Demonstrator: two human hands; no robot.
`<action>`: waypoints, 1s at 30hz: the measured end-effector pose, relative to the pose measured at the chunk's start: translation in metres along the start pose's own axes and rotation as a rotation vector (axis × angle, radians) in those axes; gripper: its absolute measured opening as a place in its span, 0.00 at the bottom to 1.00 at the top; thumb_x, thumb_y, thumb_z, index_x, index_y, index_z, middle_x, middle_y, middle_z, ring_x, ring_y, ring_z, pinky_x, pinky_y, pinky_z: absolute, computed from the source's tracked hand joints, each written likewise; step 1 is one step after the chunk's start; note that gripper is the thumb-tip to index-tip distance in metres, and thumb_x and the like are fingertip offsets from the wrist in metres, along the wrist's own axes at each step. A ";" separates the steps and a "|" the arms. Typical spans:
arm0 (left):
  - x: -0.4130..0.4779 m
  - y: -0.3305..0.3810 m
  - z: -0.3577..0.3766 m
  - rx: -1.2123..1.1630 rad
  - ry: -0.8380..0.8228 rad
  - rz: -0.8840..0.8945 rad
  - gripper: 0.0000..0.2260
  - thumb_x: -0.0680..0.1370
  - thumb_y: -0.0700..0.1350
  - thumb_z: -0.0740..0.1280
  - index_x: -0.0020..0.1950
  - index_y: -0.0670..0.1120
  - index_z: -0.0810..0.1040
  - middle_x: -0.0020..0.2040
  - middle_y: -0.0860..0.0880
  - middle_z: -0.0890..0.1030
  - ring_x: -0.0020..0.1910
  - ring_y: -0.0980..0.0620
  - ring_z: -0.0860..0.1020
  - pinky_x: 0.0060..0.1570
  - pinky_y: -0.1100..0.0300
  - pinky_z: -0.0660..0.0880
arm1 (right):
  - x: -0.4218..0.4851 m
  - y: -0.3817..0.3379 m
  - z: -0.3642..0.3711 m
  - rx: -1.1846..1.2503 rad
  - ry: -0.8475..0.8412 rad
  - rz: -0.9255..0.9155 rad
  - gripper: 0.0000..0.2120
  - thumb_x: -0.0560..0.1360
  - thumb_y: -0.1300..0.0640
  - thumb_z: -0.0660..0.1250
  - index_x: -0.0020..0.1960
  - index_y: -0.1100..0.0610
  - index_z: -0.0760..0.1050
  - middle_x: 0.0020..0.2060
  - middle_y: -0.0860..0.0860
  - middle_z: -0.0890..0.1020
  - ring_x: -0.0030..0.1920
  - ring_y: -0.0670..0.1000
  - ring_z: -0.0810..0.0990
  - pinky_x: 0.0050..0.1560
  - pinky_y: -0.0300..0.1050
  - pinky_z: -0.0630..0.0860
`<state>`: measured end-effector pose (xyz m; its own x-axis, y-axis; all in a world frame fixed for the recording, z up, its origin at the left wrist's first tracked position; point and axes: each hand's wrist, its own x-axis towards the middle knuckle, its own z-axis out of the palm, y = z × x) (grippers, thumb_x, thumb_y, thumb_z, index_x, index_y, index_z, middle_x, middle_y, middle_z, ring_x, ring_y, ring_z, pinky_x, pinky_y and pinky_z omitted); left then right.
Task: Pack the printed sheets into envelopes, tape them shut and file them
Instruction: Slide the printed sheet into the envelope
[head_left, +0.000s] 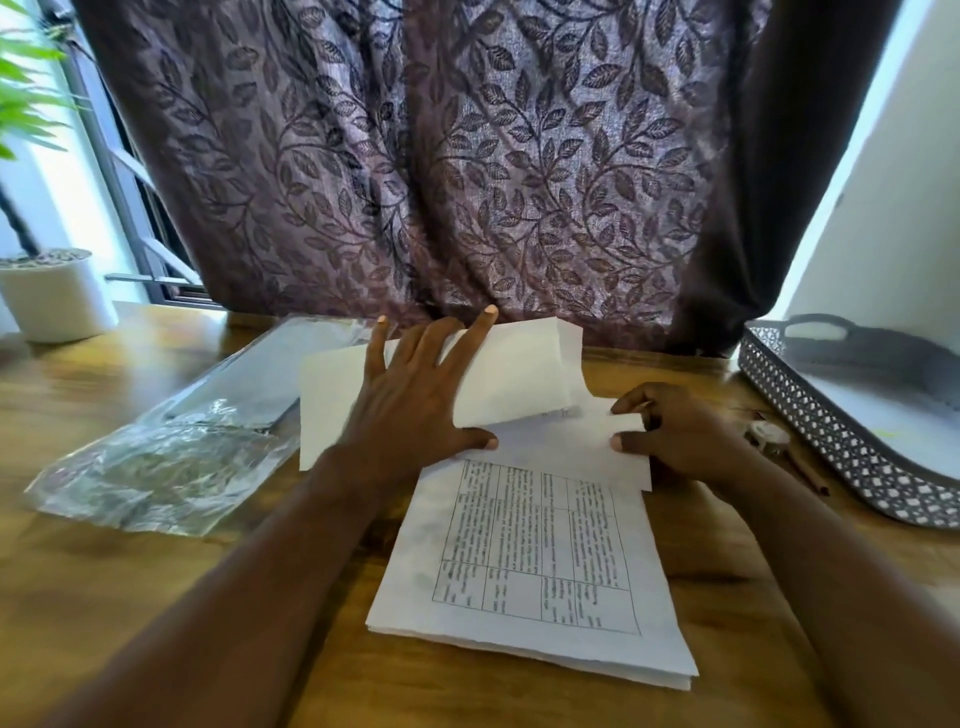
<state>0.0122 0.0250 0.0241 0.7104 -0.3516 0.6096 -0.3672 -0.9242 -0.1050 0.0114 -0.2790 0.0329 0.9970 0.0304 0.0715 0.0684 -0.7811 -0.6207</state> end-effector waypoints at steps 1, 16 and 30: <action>0.001 -0.001 0.000 -0.003 0.003 -0.011 0.58 0.63 0.77 0.66 0.82 0.54 0.44 0.75 0.48 0.65 0.74 0.44 0.65 0.75 0.34 0.50 | -0.001 0.002 -0.001 0.107 0.037 0.008 0.10 0.73 0.58 0.76 0.52 0.54 0.79 0.48 0.54 0.83 0.47 0.55 0.83 0.50 0.58 0.83; 0.003 -0.008 0.010 -0.071 -0.003 -0.086 0.58 0.62 0.82 0.60 0.82 0.53 0.46 0.75 0.46 0.65 0.74 0.43 0.65 0.74 0.33 0.55 | -0.023 0.013 -0.046 0.866 0.832 0.002 0.10 0.82 0.55 0.64 0.61 0.58 0.73 0.53 0.56 0.80 0.47 0.61 0.84 0.19 0.39 0.72; 0.005 -0.004 0.007 -0.113 -0.073 -0.068 0.62 0.58 0.83 0.61 0.82 0.56 0.39 0.77 0.48 0.61 0.76 0.42 0.60 0.76 0.38 0.46 | -0.026 0.009 -0.045 0.663 0.648 -0.133 0.07 0.83 0.59 0.64 0.57 0.61 0.77 0.49 0.58 0.82 0.44 0.57 0.84 0.23 0.40 0.78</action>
<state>0.0210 0.0259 0.0221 0.7761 -0.3027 0.5532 -0.3794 -0.9249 0.0262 -0.0157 -0.3154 0.0603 0.7778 -0.4158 0.4713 0.3863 -0.2753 -0.8804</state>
